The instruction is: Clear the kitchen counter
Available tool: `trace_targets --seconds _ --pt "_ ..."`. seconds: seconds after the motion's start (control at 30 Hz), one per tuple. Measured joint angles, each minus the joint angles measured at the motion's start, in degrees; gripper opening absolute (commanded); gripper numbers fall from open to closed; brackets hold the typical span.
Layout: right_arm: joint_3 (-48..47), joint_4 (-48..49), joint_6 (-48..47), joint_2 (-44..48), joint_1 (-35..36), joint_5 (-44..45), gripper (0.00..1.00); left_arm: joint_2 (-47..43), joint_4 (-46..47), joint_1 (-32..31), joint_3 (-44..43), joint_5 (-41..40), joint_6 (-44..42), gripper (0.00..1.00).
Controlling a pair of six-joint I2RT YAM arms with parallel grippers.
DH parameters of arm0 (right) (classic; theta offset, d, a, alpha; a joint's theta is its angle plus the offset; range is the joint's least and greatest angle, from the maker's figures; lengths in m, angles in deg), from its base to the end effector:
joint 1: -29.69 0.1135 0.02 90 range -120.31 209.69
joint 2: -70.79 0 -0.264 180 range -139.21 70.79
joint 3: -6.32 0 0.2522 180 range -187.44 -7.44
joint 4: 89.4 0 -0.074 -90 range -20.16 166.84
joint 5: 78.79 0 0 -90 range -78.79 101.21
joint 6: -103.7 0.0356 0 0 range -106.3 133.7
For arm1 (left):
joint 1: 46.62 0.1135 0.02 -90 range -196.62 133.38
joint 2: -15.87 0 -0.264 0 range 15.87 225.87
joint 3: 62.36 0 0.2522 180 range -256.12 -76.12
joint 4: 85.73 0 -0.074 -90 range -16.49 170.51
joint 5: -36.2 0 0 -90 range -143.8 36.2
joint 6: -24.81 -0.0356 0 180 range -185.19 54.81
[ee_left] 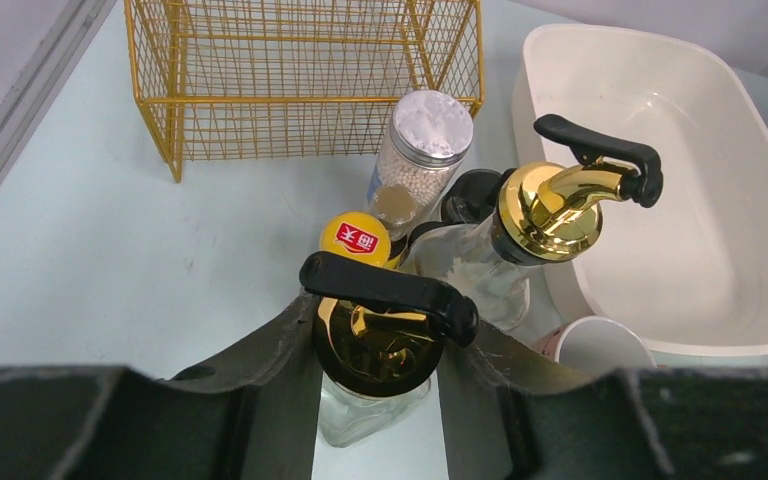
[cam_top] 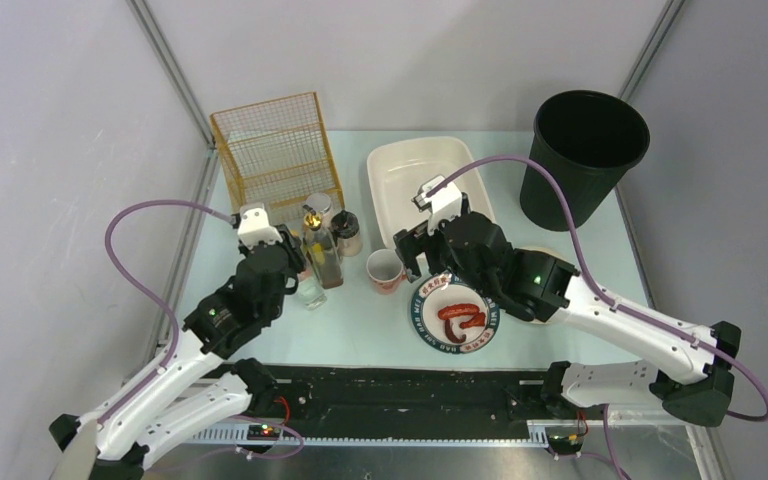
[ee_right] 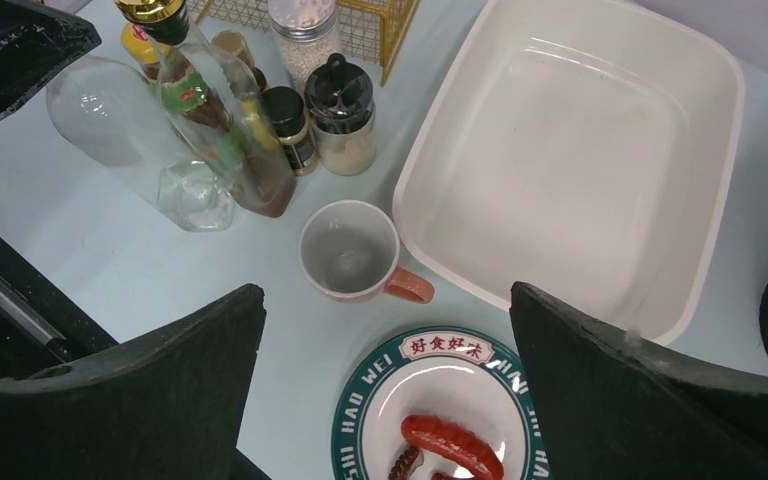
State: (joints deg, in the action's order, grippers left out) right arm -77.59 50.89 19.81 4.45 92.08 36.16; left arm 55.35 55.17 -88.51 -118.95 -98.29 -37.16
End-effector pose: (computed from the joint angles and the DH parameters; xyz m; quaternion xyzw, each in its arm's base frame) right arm 0.1305 0.2172 0.3914 -0.2758 0.7712 0.1586 0.5514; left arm 0.1279 -0.0812 0.3183 -0.1176 0.7872 -0.0394 0.6041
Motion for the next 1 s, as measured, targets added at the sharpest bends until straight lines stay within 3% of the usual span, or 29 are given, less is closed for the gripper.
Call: trace_targets --seconds 0.1,0.17,0.53,1.0 --pt "0.0 -0.17 0.37 0.35 0.0 0.0 0.97 -0.66 0.04 0.0 0.33 -0.26 -0.02 0.09" --pt "0.0 -0.26 0.57 0.59 0.0 0.0 0.97 -1.55 -0.04 0.0 0.68 -0.39 -0.04 0.01" --pt "0.0 -0.37 1.38 1.62 0.04 0.0 0.96 -5.42 -5.27 -0.02 -0.07 0.24 -2.67 0.0" --pt "0.02 -0.57 1.38 3.67 0.48 -0.11 0.96 -4.02 -14.97 -0.11 -16.98 3.69 -5.27 0.0"
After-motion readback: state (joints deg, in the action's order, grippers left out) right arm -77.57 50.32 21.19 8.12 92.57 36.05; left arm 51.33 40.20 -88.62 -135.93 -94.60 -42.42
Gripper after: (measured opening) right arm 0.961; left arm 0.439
